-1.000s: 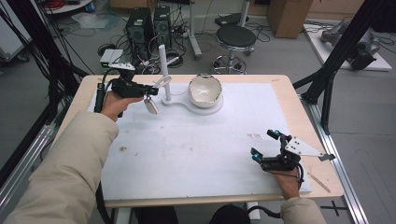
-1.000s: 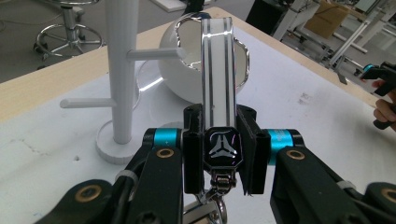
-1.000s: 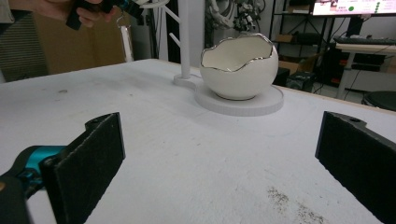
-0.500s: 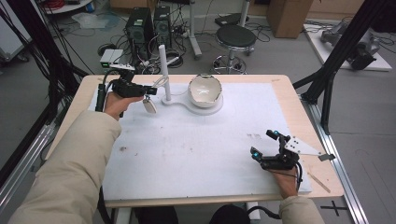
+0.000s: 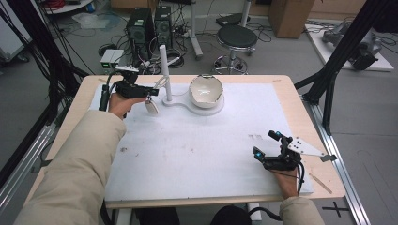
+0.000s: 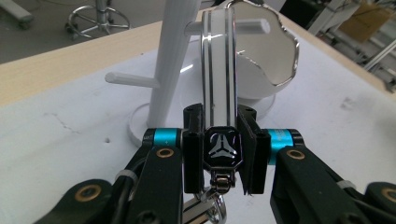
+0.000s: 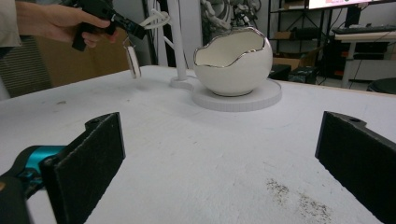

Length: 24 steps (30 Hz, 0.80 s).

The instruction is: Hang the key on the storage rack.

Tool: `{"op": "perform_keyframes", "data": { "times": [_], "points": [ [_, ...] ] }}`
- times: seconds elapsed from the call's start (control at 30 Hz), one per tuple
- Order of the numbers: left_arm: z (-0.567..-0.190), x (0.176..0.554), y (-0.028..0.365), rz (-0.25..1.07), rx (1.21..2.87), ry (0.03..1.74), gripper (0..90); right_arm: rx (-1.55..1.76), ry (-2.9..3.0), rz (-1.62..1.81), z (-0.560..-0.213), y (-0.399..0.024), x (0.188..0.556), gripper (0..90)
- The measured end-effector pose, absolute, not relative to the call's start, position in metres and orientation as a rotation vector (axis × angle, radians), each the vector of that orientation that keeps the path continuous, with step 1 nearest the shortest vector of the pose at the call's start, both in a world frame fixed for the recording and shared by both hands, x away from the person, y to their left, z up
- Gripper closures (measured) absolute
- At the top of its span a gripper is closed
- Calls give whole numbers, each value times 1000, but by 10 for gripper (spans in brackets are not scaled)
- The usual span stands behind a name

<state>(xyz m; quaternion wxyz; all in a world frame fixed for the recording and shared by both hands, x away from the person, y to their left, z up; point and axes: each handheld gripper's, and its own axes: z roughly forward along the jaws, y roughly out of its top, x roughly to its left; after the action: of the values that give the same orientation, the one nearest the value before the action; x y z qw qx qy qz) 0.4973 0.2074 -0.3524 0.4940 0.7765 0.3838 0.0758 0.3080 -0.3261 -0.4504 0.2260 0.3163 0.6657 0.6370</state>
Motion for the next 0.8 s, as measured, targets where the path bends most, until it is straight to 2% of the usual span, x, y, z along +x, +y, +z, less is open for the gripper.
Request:
{"op": "perform_keyframes", "data": {
  "times": [0.43,0.47,0.53,0.6,0.67,0.73,0.77,0.8],
  "points": [
    [-359,499,200,252,1935,951,721,894,1827,1750,-451,-326,308,5],
    [-359,498,202,235,1929,944,693,888,1819,1750,-451,-327,309,5],
    [-359,495,204,194,1931,877,470,896,1817,1757,-451,-327,309,5],
    [-358,487,205,227,1931,841,413,896,1814,1764,-451,-328,309,5],
    [-354,476,210,219,1893,796,318,896,1817,1764,-451,-327,308,5],
    [-349,460,215,256,1871,747,278,893,1816,1762,-451,-327,308,5],
    [-348,454,216,258,1861,741,167,901,1814,1762,-451,-327,308,5],
    [-346,446,218,266,1864,730,167,901,1814,1762,-451,-327,308,5]
  ]
}}
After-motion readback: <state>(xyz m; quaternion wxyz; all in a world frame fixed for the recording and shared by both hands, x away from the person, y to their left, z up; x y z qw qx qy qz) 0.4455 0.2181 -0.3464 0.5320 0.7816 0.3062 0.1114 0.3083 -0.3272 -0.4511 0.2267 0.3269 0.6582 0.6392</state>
